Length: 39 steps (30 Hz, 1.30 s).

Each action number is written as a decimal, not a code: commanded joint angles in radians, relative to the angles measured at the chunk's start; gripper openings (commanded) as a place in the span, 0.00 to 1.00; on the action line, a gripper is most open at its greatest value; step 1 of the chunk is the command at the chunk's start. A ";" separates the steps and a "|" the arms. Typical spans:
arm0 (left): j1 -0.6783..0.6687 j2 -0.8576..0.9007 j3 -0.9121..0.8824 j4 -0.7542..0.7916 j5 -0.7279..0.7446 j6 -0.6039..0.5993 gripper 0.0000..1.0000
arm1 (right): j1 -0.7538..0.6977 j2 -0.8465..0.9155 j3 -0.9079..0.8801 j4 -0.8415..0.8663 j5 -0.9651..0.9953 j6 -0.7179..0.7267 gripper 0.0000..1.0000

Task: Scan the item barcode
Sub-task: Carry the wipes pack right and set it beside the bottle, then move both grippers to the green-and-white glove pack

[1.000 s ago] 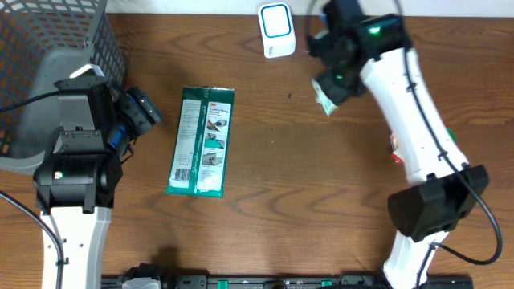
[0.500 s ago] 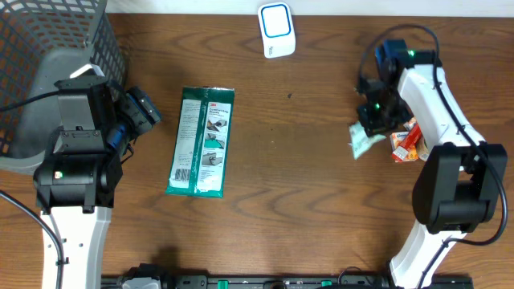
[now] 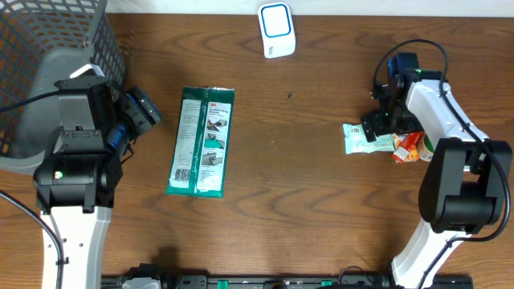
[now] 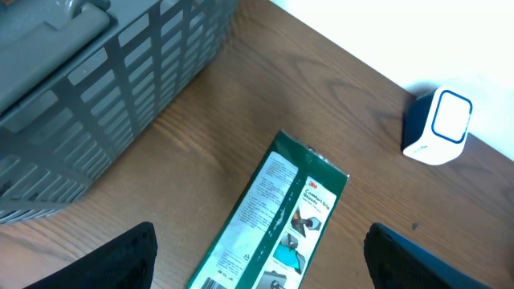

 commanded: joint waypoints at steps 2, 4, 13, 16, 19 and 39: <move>0.004 0.000 0.000 -0.001 -0.010 0.002 0.84 | -0.001 0.000 -0.002 0.030 0.044 0.006 0.99; 0.004 0.000 0.000 -0.001 -0.010 0.002 0.83 | 0.000 -0.001 0.015 0.019 0.032 0.007 0.99; 0.004 0.000 0.000 -0.001 -0.009 0.002 0.84 | 0.030 -0.006 0.095 -0.010 -0.496 0.007 0.99; 0.004 0.000 0.000 -0.001 -0.009 0.002 0.83 | 0.035 -0.006 0.095 -0.006 -0.734 0.007 0.99; 0.004 0.000 0.000 -0.001 -0.010 0.002 0.83 | 0.052 -0.006 0.092 -0.025 -0.861 0.007 0.99; -0.038 0.125 -0.032 -0.181 0.032 0.042 0.39 | 0.340 -0.006 -0.029 0.091 -0.863 0.101 0.99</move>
